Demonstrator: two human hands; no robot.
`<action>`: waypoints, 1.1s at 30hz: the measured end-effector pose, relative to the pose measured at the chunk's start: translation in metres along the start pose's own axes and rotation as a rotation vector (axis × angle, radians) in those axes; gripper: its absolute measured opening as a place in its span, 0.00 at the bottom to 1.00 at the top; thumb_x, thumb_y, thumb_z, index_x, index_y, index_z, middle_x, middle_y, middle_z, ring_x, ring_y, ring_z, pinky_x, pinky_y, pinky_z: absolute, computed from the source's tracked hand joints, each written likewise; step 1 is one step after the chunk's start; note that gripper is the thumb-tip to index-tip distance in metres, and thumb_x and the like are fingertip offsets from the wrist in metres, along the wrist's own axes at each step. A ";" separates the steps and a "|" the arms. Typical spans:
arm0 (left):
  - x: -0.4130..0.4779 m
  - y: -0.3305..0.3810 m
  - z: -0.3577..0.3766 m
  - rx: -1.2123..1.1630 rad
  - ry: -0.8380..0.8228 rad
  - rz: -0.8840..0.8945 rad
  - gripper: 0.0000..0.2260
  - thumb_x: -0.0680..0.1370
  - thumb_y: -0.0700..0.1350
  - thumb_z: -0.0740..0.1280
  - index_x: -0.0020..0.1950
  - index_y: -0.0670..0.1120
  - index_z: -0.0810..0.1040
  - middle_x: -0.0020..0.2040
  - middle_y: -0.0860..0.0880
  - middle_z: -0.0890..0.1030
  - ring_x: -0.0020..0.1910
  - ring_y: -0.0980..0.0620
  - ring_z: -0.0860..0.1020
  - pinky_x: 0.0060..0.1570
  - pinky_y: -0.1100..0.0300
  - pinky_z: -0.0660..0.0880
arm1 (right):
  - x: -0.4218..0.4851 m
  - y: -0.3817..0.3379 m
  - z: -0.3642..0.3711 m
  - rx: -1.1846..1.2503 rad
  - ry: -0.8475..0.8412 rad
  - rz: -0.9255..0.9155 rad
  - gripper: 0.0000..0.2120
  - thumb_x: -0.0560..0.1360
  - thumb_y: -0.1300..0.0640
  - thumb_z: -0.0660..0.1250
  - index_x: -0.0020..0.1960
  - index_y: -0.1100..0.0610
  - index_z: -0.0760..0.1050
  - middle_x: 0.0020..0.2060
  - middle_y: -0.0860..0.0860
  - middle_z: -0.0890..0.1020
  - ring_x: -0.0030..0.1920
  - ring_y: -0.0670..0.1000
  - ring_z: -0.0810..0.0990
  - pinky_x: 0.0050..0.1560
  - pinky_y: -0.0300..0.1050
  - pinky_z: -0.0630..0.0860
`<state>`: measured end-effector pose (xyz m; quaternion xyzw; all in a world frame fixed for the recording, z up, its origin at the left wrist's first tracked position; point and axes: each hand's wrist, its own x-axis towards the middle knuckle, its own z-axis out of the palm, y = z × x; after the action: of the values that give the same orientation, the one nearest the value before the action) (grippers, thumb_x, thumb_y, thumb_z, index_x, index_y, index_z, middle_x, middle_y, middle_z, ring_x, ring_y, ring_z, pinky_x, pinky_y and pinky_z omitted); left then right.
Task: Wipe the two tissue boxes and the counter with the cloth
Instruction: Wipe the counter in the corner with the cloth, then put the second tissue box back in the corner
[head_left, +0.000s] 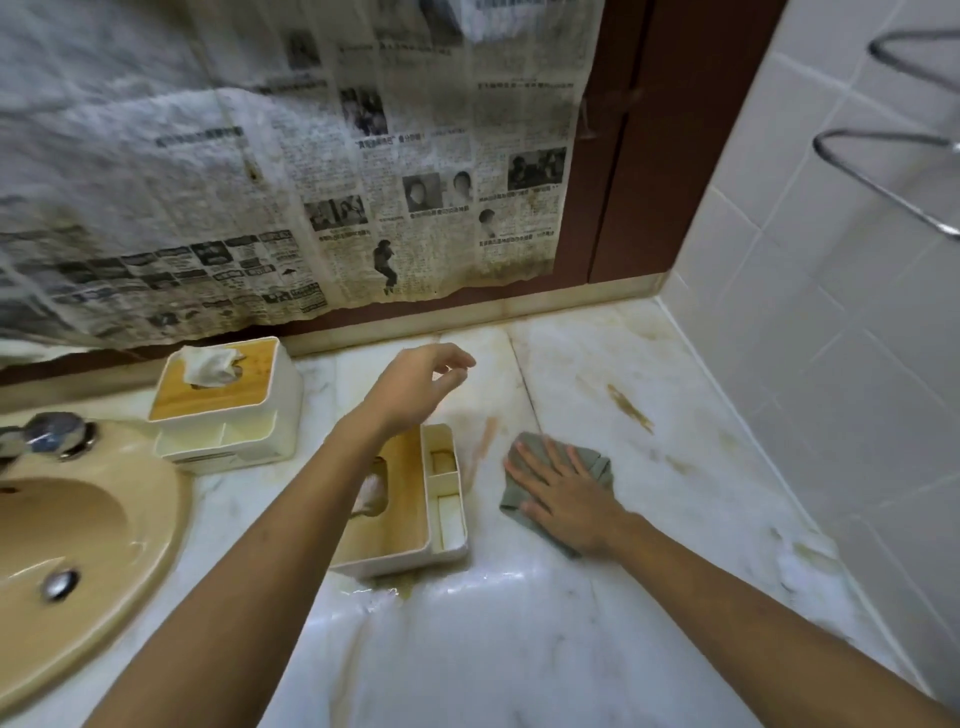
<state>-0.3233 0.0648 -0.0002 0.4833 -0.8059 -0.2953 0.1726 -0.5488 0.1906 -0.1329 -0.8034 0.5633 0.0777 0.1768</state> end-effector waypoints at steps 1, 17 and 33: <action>-0.012 0.001 -0.004 -0.015 0.022 0.012 0.09 0.81 0.48 0.64 0.59 0.54 0.81 0.54 0.59 0.82 0.53 0.62 0.78 0.51 0.64 0.73 | -0.008 -0.008 0.003 -0.017 -0.010 -0.051 0.29 0.84 0.41 0.44 0.80 0.44 0.34 0.78 0.45 0.32 0.78 0.55 0.30 0.77 0.55 0.32; -0.148 -0.046 -0.051 -0.219 0.380 -0.214 0.11 0.76 0.47 0.73 0.57 0.51 0.78 0.53 0.54 0.78 0.49 0.56 0.77 0.44 0.64 0.71 | 0.022 -0.087 -0.113 0.683 0.403 -0.004 0.15 0.81 0.49 0.60 0.66 0.47 0.75 0.56 0.45 0.80 0.50 0.44 0.79 0.52 0.43 0.75; -0.183 -0.085 -0.031 0.030 -0.056 -0.537 0.27 0.55 0.63 0.82 0.47 0.50 0.80 0.44 0.53 0.83 0.45 0.52 0.81 0.48 0.50 0.79 | 0.075 -0.124 -0.114 0.688 0.132 0.145 0.17 0.83 0.46 0.53 0.65 0.48 0.75 0.67 0.46 0.77 0.67 0.52 0.72 0.69 0.52 0.63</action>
<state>-0.1619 0.1855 -0.0296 0.6738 -0.6575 -0.3319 0.0584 -0.4147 0.1200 -0.0275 -0.6580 0.6223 -0.1560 0.3943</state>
